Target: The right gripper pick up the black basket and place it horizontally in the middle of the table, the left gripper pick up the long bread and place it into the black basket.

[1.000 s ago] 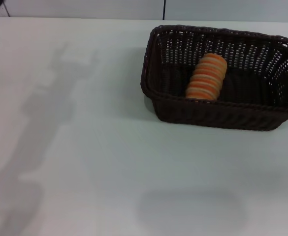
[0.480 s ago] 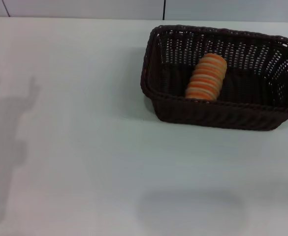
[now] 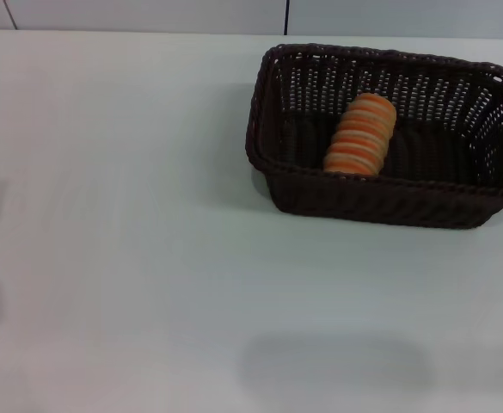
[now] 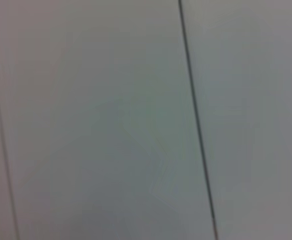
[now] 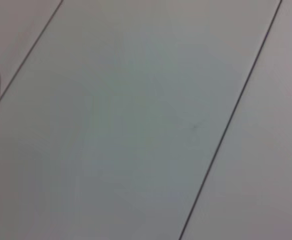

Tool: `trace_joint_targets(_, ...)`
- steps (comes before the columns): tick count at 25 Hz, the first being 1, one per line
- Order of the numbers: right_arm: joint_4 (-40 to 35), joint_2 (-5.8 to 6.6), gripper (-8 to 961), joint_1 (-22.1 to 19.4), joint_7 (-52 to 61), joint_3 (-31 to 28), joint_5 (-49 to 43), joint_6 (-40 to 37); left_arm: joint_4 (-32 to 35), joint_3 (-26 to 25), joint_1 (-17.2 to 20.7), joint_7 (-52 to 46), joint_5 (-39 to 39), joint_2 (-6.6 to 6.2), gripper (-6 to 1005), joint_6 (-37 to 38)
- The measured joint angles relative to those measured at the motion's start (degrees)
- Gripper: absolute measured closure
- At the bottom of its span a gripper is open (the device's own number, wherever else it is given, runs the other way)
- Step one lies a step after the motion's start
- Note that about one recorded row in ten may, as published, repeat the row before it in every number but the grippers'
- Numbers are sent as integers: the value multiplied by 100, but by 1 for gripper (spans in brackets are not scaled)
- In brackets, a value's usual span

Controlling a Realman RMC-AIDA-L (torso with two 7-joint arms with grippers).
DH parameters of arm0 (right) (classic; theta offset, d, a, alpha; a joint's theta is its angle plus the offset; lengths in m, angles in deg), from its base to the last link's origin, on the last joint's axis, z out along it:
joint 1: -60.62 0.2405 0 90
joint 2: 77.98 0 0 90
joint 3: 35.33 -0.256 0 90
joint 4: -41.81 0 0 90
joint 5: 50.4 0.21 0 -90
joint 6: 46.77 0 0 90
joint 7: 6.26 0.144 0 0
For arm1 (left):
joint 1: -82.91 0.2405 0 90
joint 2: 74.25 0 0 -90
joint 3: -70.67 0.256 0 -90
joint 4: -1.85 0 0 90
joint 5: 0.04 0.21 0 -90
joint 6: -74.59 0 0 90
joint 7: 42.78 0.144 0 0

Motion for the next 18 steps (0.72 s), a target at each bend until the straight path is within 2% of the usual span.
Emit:
trace_joint_targets(5, -186, 0, 670, -206, -38, 108, 153, 49, -204, -42, 29, -3, -47, 0, 143, -239)
trace_joint_targets(8, -504, 0, 670, -220, -127, 173, 317, 373, -275, -84, -23, -16, -56, 0, 143, -230)
trace_joint_targets(18, -451, 0, 670, -202, -139, 323, 310, 646, -367, -168, -36, -118, -73, -6, 144, -205)
